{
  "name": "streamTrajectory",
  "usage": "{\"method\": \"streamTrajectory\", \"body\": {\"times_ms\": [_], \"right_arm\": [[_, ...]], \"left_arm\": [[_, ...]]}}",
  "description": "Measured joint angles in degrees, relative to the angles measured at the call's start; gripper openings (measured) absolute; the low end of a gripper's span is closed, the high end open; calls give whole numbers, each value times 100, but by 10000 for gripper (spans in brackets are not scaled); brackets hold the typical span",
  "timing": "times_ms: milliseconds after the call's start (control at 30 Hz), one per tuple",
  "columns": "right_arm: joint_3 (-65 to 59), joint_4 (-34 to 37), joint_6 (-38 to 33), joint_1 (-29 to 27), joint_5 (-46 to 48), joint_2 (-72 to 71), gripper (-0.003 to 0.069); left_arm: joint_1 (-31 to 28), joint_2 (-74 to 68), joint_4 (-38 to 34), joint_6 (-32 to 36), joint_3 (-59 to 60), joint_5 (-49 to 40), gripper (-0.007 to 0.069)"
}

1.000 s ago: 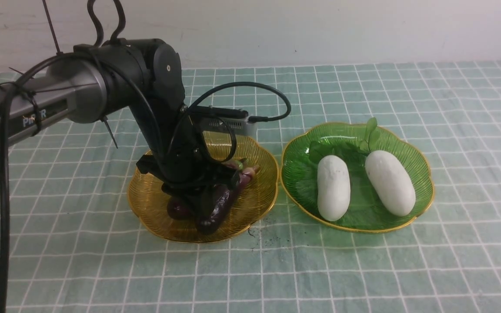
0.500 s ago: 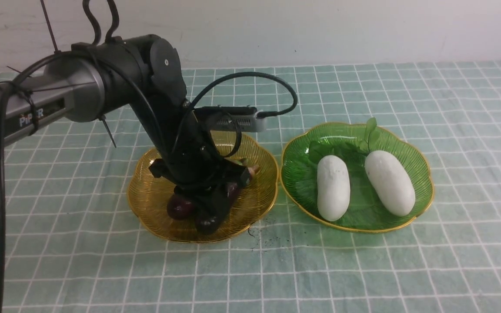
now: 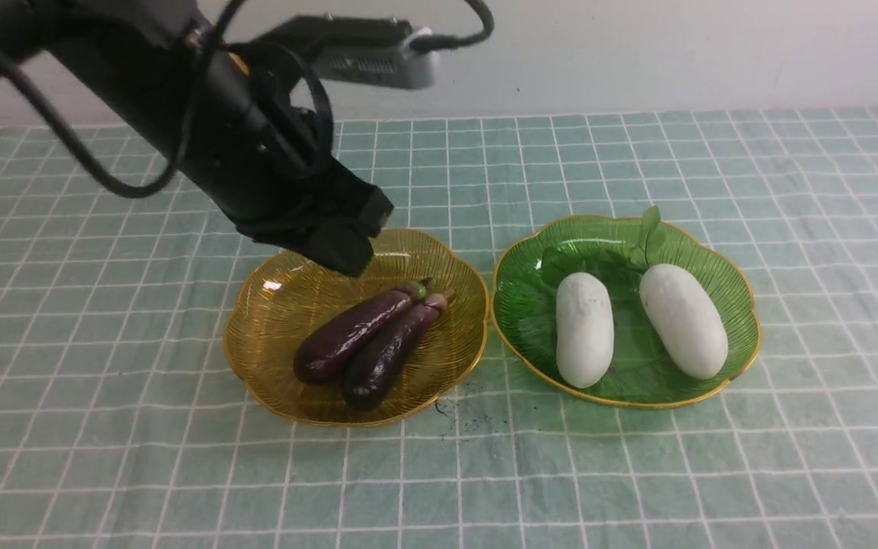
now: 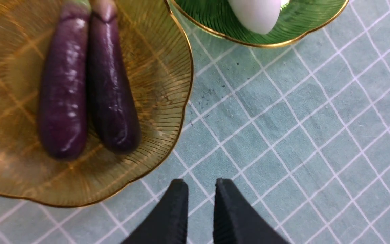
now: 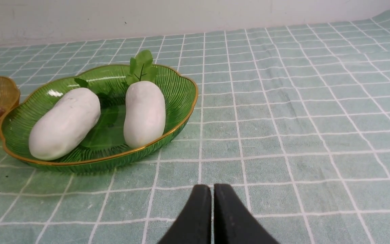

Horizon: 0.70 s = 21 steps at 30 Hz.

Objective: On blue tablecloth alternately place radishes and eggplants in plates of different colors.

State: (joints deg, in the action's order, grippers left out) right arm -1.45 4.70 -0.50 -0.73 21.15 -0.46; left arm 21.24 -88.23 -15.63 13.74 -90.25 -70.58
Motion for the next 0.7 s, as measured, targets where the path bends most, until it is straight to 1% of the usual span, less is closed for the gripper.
{"method": "streamTrajectory", "body": {"times_ms": [33, 100, 267, 467, 533, 567, 700], "right_arm": [[0, 0, 0, 0, 0, 0, 2], [0, 0, 0, 0, 0, 0, 2], [0, 0, 0, 0, 0, 0, 2], [0, 0, 0, 0, 0, 0, 2], [0, 0, 0, 0, 0, 0, 2], [0, 0, 0, 0, 0, 0, 2], [0, 0, 0, 0, 0, 0, 2]], "left_arm": [[0, 41, 32, 0, 0, -8, 99], [0, 553, 209, 5, 0, -31, 99], [0, 1335, 275, 5, 180, -68, 99], [0, 2744, 409, 71, 1264, -131, 99], [0, 3537, 533, 84, 1804, -144, 99], [0, 3602, 548, 84, 1876, -149, 99], [0, 5191, 594, 75, 2682, -68, 99]]}}
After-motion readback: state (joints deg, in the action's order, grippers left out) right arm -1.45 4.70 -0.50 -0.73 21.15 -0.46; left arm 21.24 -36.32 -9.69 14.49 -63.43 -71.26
